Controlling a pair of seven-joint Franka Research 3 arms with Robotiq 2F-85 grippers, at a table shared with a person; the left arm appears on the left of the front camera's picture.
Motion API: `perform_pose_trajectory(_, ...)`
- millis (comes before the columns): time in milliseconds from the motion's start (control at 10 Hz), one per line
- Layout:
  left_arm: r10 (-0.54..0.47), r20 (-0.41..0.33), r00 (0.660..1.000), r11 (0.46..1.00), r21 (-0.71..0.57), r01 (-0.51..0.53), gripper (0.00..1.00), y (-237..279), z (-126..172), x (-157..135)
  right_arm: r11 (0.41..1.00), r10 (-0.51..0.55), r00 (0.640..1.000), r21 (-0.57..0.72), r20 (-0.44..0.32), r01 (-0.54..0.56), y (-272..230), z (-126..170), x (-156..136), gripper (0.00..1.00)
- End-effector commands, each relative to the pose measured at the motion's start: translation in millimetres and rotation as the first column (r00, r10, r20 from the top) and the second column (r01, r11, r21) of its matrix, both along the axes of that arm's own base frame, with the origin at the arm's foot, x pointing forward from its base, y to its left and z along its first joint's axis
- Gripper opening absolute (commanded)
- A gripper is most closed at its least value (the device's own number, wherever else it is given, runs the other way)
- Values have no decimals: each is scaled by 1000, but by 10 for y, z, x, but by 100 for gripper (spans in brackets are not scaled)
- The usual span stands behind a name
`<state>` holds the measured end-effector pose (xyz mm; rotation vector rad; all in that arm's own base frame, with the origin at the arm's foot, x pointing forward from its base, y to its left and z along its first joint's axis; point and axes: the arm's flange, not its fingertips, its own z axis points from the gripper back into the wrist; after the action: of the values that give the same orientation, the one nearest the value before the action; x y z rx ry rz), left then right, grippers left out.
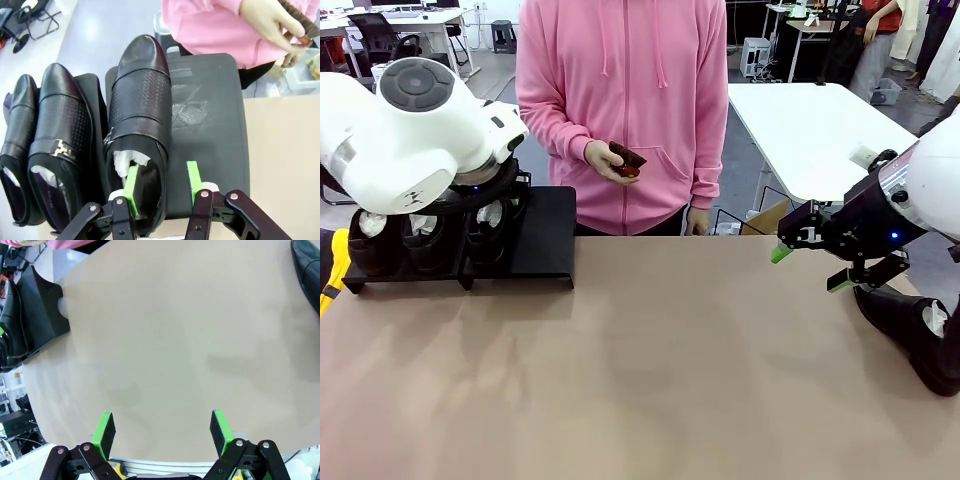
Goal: Organize the shoes by placing them on the stand.
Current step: Pick up one Shoe and place it in the middle of the table.
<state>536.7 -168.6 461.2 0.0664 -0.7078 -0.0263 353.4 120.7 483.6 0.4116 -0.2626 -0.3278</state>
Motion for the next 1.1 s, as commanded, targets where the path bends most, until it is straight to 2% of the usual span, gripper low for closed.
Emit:
perform_pose_trajectory(0, -1, 1, 1000, 1000, 21, 1, 48, 0, 56, 54, 1000, 8, 1000, 4, 2, -8, 1, 1, 10, 100)
perform_pose_trajectory(500, 0, 2, 1000, 1000, -1, 0, 48, -10, 8, 48, 1000, 8, 1000, 4, 2, -8, 1, 1, 10, 100)
perform_pose_trajectory(800, 33, 44, 998, 996, -80, -29, 48, -172, 532, -465, 1000, 8, 1000, 4, 2, -8, 1, 1, 10, 100)
perform_pose_trajectory(900, 50, 0, 999, 995, -85, -50, 48, -166, 658, -592, 1000, 8, 1000, 4, 2, -8, 1, 1, 10, 100)
perform_pose_trajectory(1000, 66, 0, 998, 992, -112, -66, 48, -157, 755, -696, 1000, 8, 1000, 4, 2, -8, 1, 1, 10, 100)
